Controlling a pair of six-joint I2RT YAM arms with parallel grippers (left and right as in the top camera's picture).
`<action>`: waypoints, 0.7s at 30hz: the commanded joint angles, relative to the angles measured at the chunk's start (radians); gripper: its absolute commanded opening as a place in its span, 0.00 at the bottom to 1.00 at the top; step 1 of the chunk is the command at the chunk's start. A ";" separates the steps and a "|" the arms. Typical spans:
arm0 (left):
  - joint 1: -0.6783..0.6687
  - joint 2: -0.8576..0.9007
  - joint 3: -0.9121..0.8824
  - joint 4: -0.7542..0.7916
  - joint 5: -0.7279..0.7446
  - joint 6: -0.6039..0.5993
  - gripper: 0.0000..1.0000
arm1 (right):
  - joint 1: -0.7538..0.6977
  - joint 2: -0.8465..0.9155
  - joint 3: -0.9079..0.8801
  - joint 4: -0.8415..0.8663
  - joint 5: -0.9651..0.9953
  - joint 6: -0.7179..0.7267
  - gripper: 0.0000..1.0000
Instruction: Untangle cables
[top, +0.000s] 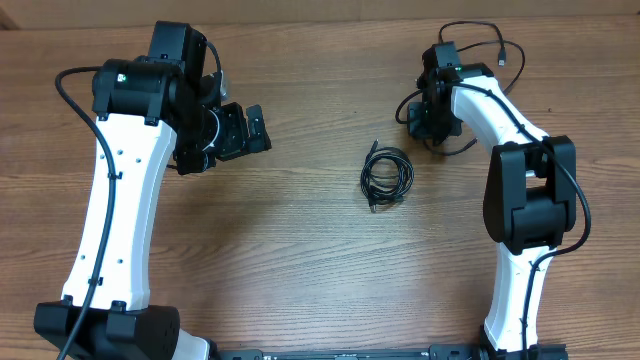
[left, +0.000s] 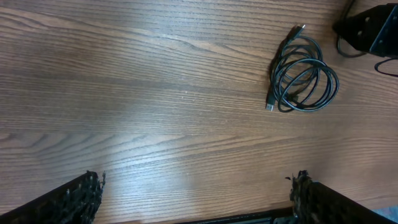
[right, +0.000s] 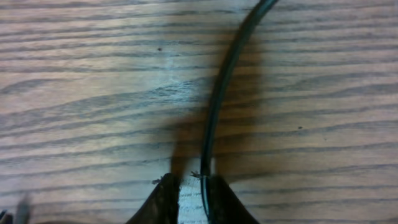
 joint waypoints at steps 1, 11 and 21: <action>-0.010 -0.019 0.013 0.002 0.011 0.008 1.00 | -0.002 0.000 -0.016 0.007 0.020 0.003 0.12; -0.010 -0.019 0.013 0.002 0.011 0.008 0.99 | -0.007 0.000 -0.016 0.012 0.197 0.004 0.04; -0.010 -0.019 0.013 0.002 0.011 0.008 0.99 | -0.076 -0.001 -0.001 0.026 0.290 0.105 0.04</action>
